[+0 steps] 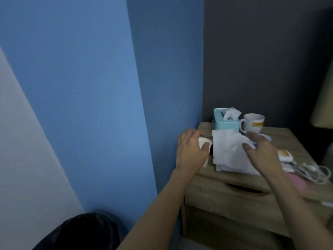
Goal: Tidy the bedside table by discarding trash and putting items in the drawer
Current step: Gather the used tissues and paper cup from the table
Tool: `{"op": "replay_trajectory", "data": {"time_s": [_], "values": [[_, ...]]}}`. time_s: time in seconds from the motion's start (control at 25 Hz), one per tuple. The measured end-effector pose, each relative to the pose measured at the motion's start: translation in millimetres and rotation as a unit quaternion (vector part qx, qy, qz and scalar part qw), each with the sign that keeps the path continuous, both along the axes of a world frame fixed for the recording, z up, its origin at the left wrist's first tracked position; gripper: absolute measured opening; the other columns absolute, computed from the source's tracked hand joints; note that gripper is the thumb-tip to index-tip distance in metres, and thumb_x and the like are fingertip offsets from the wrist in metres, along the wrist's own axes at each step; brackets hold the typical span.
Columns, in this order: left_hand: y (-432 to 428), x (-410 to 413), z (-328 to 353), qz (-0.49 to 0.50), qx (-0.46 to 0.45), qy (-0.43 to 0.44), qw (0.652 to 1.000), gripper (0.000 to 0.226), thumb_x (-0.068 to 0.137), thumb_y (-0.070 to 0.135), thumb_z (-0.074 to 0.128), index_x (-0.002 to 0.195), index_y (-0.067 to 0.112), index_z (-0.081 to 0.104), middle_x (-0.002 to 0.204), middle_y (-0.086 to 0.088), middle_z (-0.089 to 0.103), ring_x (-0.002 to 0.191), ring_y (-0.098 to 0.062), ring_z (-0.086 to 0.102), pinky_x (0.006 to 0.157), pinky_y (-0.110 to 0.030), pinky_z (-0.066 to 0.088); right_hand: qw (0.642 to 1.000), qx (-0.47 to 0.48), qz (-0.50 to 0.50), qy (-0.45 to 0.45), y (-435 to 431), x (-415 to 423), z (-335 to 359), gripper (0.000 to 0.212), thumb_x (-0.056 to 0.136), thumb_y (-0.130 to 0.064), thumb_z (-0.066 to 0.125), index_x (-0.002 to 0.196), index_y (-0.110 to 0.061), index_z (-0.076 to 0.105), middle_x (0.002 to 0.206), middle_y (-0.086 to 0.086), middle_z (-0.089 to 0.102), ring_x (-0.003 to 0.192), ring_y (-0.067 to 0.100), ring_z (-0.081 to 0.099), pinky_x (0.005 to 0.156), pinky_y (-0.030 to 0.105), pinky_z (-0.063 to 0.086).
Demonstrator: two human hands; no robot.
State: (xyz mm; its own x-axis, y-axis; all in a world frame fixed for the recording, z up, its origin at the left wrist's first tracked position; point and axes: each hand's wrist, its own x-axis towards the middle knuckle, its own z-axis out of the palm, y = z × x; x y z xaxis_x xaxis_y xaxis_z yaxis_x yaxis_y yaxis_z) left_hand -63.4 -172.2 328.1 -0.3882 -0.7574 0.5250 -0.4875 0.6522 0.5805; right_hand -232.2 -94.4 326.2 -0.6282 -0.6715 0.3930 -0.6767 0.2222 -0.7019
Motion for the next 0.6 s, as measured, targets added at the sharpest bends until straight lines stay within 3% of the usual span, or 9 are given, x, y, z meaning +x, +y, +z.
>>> {"op": "replay_trajectory", "data": {"time_s": [0.12,0.24,0.32,0.44,0.6], "values": [[26.9,13.4,17.5,-0.045,0.022,0.011,0.999,0.018,0.085,0.015,0.054,0.103,0.015,0.06,0.104,0.001,0.062,0.101,-0.016,0.054,0.083,-0.031,0.045,0.999,-0.004,0.037,-0.013,33.5,19.3,11.5,0.037,0.087,-0.015,0.056,0.124,-0.014,0.056,0.128,0.012,0.058,0.118,0.028,0.053,0.093,0.032,0.04],[33.3,12.4,36.6,-0.107,0.029,0.057,0.992,0.016,0.082,0.01,0.053,0.089,0.019,0.064,0.085,0.004,0.067,0.082,-0.016,0.062,0.076,-0.034,0.054,0.996,-0.026,0.077,-0.022,51.2,31.7,24.8,0.025,0.086,-0.014,0.057,0.11,-0.016,0.065,0.107,0.003,0.065,0.108,0.019,0.059,0.077,0.02,0.039],[45.2,20.6,53.5,-0.148,0.067,0.078,0.984,0.02,0.083,0.003,0.053,0.084,0.018,0.065,0.078,-0.001,0.07,0.072,-0.013,0.064,0.068,-0.027,0.055,0.991,-0.05,0.109,-0.055,64.4,42.9,44.0,0.016,0.086,-0.013,0.058,0.094,-0.022,0.067,0.095,-0.003,0.068,0.095,0.014,0.063,0.071,0.017,0.041],[69.4,33.4,98.6,-0.219,0.178,0.087,0.955,0.029,0.085,-0.008,0.05,0.079,0.016,0.065,0.073,0.001,0.069,0.064,-0.006,0.063,0.062,-0.014,0.05,0.979,-0.063,0.137,-0.136,89.4,60.5,97.2,0.015,0.089,-0.013,0.054,0.086,-0.018,0.069,0.079,0.0,0.072,0.074,0.012,0.066,0.065,0.02,0.047],[103.3,45.5,201.6,-0.234,0.273,0.093,0.929,0.034,0.083,-0.009,0.051,0.077,0.021,0.066,0.07,0.005,0.069,0.066,-0.006,0.062,0.063,-0.015,0.048,0.96,-0.08,0.137,-0.231,129.7,85.8,217.7,0.018,0.088,-0.007,0.054,0.08,-0.013,0.069,0.075,0.007,0.071,0.061,0.01,0.063,0.057,0.011,0.044]]}}
